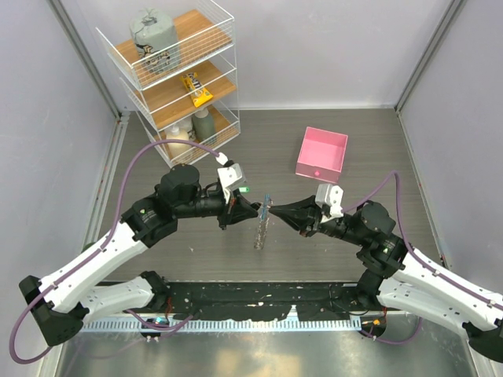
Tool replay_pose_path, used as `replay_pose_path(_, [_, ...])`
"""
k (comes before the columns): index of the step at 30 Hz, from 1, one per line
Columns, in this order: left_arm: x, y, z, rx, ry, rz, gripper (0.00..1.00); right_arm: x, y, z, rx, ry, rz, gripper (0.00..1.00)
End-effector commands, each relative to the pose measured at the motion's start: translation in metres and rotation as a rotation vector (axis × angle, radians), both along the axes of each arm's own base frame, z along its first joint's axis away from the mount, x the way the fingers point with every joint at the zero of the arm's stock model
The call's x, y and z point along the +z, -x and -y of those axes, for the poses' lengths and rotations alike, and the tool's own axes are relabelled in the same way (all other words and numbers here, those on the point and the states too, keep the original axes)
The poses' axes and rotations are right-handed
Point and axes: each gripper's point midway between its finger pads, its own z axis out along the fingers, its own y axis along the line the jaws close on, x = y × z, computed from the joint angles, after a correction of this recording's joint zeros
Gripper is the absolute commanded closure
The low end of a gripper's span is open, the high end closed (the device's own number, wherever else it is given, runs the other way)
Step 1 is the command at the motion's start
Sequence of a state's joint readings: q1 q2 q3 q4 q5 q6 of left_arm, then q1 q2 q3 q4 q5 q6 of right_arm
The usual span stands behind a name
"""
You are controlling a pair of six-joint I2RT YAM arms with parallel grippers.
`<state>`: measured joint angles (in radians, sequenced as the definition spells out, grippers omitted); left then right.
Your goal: Remove the keys from the keyring
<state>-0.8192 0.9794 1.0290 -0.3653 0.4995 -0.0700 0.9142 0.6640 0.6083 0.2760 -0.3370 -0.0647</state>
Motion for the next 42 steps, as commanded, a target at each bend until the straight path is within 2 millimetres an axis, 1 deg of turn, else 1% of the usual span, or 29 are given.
replay_pose_path(1, [0.012,-0.005,-0.001,0.022,0.015,0.036,1.00,0.031,0.012,0.006,0.031,-0.090,0.068,0.95])
replay_pose_path(9, [0.013,-0.007,-0.001,0.035,0.013,0.027,1.00,0.033,0.017,0.009,0.047,-0.101,0.084,0.95])
replay_pose_path(12, [0.015,-0.007,-0.001,0.037,0.018,0.023,1.00,0.031,0.019,0.009,0.057,-0.094,0.091,0.95])
replay_pose_path(21, [0.009,-0.002,0.004,-0.001,0.021,0.002,1.00,0.043,0.012,0.019,-0.013,-0.168,0.070,0.95])
replay_pose_path(23, [0.008,-0.003,0.003,0.005,0.018,0.000,1.00,0.041,0.015,0.018,0.011,-0.163,0.079,0.95])
replay_pose_path(28, [0.013,-0.006,0.002,0.022,0.009,-0.005,1.00,0.034,0.027,0.011,0.083,-0.143,0.117,0.95])
replay_pose_path(30, [0.011,-0.009,0.003,0.024,-0.007,-0.029,1.00,0.035,0.031,0.011,0.107,-0.151,0.128,0.95])
replay_pose_path(35, [0.005,-0.005,0.011,-0.024,0.001,-0.071,1.00,0.044,0.023,0.016,0.054,-0.195,0.111,0.95])
replay_pose_path(39, [0.001,-0.003,0.016,-0.052,0.004,-0.094,1.00,0.049,0.026,0.013,0.076,-0.206,0.124,0.95])
replay_pose_path(41, [-0.001,-0.004,0.018,-0.052,-0.003,-0.104,1.00,0.049,0.029,0.010,0.100,-0.199,0.129,0.95])
replay_pose_path(42, [0.000,-0.005,0.018,-0.053,-0.006,-0.104,1.00,0.046,0.030,0.006,0.122,-0.184,0.127,0.95])
